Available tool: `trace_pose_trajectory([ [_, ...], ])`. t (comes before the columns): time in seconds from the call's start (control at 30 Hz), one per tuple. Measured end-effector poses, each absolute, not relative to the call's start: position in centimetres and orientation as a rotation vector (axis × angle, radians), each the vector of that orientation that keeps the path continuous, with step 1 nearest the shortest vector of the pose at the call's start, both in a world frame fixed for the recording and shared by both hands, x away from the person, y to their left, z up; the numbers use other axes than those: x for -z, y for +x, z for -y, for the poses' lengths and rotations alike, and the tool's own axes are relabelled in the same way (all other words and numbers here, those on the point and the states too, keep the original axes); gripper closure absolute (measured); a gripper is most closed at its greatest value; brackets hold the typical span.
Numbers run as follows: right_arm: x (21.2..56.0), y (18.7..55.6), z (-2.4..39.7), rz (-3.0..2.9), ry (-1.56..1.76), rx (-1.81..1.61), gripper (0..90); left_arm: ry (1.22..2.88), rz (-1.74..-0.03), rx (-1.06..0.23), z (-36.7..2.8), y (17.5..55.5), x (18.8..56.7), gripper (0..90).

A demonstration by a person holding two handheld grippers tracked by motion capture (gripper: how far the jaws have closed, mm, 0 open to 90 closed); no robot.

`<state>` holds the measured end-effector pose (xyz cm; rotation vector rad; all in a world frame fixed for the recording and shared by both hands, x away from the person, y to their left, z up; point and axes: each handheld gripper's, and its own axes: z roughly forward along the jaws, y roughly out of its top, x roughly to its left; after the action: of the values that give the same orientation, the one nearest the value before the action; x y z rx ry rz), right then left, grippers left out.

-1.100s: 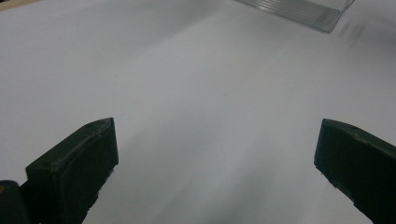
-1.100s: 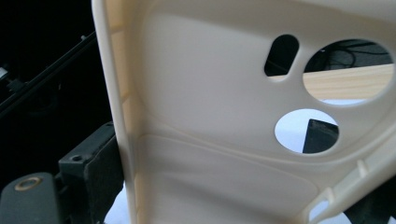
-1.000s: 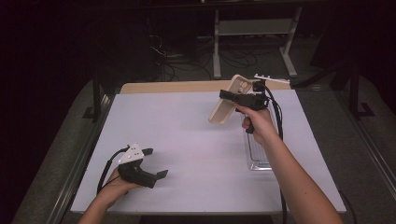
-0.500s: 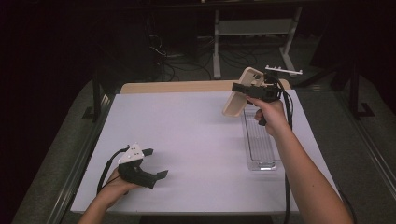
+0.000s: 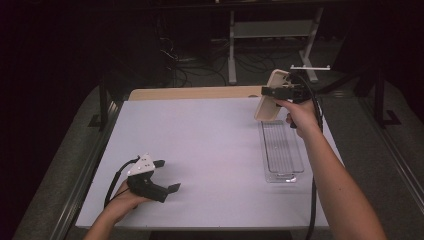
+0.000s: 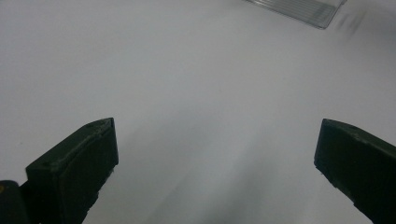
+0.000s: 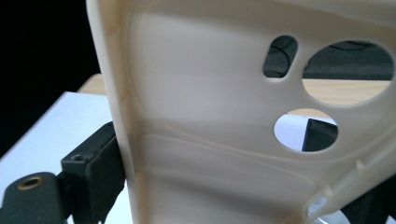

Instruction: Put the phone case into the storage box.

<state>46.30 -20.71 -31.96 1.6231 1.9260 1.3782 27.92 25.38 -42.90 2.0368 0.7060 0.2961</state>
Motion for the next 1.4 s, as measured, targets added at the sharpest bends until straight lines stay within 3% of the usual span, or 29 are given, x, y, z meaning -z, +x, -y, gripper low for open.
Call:
trace_pose_trajectory([
  [0.47,33.2,48.5,21.8,-1.956,1.692,-1.124,9.6,2.063,-0.691,-0.292,-25.2,27.9,43.0,0.0],
  [1.4,37.3,51.8,19.0,-2.022,1.707,-0.769,8.7,2.064,-0.686,-0.276,-24.9,27.7,43.1,0.0],
])
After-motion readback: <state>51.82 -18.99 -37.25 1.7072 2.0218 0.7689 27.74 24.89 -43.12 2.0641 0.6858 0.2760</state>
